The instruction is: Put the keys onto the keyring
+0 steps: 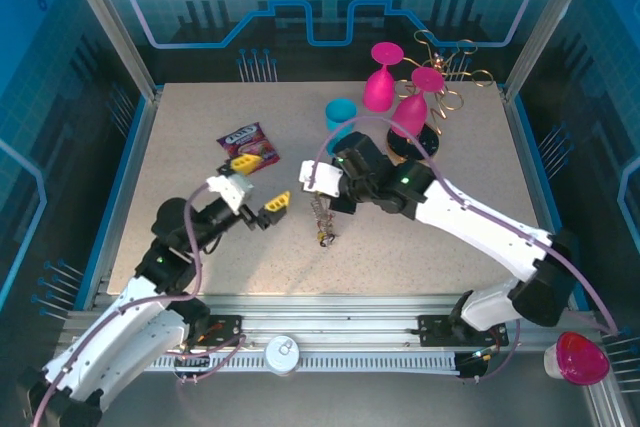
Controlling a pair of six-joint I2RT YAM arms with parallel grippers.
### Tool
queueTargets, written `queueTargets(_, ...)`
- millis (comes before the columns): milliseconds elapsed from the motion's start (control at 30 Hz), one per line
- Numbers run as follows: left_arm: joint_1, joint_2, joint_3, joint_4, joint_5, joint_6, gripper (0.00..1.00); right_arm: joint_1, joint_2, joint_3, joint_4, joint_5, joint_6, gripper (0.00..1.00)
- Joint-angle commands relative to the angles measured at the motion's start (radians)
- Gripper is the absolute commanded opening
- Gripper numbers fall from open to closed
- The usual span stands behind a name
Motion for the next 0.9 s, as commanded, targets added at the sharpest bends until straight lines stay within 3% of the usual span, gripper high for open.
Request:
queueTargets(0, 0.063, -0.05, -0.03, -0.065, -0.405, -0.199, 0.91, 0.049, 0.082, 0.094, 0.136, -0.049, 0.054, 0.0)
queueTargets(333, 0.118, -0.068, -0.029, -0.126, -0.609, -0.358, 0.92, 0.062, 0.309, 0.249, 0.32, -0.103, 0.144, 0.0)
queueTargets(567, 0.119, -0.066, -0.073, -0.1, -0.646, -0.377, 0.92, 0.011, 0.298, 0.026, 0.381, -0.086, 0.222, 0.0)
queueTargets(867, 0.121, -0.023, -0.125, -0.093, -0.653, -0.368, 0.92, -0.065, 0.163, -0.266, 0.336, 0.062, 0.143, 0.0)
